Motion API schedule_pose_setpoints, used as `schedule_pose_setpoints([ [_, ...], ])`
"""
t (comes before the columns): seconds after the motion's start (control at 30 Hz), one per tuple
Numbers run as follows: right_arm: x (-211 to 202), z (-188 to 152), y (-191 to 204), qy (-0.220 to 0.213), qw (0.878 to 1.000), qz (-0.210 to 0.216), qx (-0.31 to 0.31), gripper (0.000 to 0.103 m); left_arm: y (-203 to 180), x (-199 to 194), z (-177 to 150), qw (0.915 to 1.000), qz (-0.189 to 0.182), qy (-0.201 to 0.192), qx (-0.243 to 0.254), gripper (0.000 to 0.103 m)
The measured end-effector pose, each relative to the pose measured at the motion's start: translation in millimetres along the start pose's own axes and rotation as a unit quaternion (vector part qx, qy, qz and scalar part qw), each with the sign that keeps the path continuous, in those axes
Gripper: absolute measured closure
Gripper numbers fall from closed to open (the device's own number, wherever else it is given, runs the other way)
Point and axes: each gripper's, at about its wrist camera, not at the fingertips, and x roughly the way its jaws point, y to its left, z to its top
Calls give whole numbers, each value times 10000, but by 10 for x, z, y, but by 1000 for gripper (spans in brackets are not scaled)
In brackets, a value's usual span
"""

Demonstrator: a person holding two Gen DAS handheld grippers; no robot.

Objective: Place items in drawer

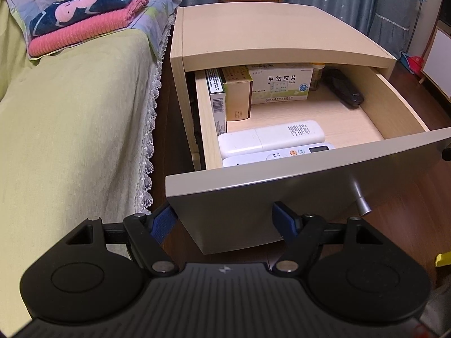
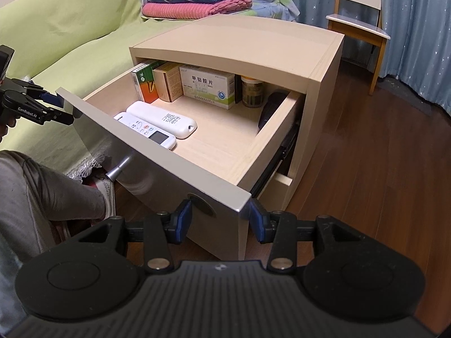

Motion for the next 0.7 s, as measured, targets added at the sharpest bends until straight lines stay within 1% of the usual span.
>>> schedule_pose_setpoints([
  [0.5,-62,-87,15,-199,9997,-118,36,64,-10,-22,11,9999,69,-90,-54,29],
  [0.7,-54,-60,0,-241,9995,-192,40,64,-16,-18,26,9998,101,-140,-78,29],
])
